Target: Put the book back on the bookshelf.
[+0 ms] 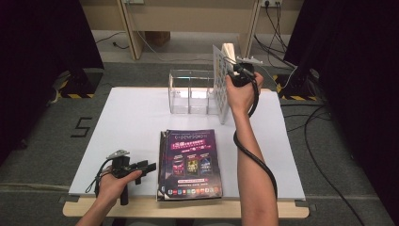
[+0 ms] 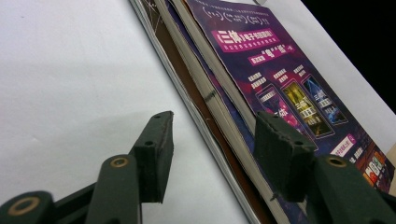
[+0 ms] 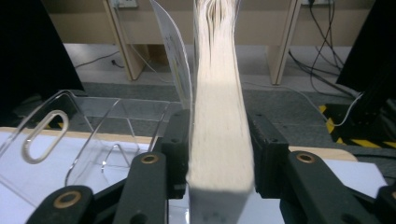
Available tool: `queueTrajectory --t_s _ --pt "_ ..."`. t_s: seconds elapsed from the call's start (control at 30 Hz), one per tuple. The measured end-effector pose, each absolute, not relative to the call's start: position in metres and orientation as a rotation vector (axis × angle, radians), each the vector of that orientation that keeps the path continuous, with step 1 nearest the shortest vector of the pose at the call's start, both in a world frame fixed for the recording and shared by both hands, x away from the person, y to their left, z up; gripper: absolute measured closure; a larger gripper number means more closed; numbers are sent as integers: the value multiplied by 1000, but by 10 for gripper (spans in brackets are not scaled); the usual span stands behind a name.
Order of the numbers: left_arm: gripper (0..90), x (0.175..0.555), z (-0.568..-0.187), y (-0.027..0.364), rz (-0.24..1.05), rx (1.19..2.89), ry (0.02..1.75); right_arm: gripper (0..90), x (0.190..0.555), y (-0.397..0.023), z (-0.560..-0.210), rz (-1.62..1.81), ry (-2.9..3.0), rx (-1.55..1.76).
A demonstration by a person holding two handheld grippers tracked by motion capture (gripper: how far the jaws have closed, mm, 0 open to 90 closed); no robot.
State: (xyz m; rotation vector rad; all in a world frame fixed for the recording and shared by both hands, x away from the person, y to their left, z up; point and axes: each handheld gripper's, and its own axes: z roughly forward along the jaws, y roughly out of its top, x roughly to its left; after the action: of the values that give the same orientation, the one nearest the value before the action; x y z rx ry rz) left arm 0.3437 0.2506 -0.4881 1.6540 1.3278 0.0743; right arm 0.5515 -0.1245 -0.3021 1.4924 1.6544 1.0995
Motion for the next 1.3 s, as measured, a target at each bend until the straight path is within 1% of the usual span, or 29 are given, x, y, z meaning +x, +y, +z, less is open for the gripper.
queueTrajectory --t_s 0.2,0.57,1.3 --pt "417 347 -487 246 84 1662 1321 599 542 -129 -303 1122 1659 1502" --pt "424 352 -486 241 75 1667 1295 582 524 -130 -302 1135 1683 1505" --pt "425 347 -486 239 82 1659 1305 569 492 -144 -307 1143 1715 1500"
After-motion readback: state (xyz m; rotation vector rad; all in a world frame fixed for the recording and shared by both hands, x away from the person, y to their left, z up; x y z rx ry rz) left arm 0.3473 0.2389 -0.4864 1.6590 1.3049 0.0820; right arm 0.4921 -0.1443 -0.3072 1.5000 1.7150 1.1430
